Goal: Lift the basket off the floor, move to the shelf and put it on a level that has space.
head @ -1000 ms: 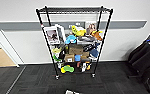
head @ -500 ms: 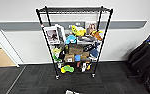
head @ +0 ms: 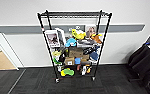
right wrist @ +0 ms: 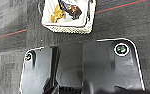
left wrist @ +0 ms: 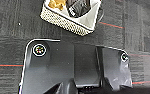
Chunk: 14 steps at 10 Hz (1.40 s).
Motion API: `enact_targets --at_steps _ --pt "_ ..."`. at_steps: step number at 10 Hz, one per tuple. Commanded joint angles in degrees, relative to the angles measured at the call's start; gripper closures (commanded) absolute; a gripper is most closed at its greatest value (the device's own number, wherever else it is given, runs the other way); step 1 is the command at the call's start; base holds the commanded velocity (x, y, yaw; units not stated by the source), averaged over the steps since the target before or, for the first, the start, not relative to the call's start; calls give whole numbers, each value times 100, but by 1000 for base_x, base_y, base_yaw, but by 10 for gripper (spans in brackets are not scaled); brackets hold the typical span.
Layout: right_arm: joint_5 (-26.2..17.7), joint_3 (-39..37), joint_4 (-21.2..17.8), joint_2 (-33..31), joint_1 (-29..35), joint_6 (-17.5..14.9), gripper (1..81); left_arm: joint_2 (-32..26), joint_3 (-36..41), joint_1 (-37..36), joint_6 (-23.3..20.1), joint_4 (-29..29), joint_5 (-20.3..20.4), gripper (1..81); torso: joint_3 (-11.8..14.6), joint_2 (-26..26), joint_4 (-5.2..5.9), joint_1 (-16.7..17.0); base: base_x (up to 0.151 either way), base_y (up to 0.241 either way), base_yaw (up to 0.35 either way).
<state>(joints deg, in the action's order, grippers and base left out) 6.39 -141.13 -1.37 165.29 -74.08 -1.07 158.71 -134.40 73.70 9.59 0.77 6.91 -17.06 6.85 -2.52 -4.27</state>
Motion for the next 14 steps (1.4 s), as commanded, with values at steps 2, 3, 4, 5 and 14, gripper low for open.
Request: enact_targets --at_steps 2,3,4,5,14 --pt "-287 95 13 -20 283 -16 10 -322 371 -238 192 -86 -269 10 0 761 0 -490 0 0 0" --pt "-287 96 22 -20 275 -16 10 -322 362 -238 210 -104 -261 10 -336 956 0 -610 0 0 0" --pt "-278 96 13 -2 284 -16 10 -322 362 -238 210 -103 -261 10 -546 1130 0 -719 0 0 0" --pt "-278 87 13 6 275 -7 10 -313 362 -238 210 -103 -261 10 -625 1273 0 -809 0 0 0" --pt "-463 113 -5 33 600 19 10 -224 -43 -730 227 -217 -462 10 -1156 2855 0 -1821 0 0 0"
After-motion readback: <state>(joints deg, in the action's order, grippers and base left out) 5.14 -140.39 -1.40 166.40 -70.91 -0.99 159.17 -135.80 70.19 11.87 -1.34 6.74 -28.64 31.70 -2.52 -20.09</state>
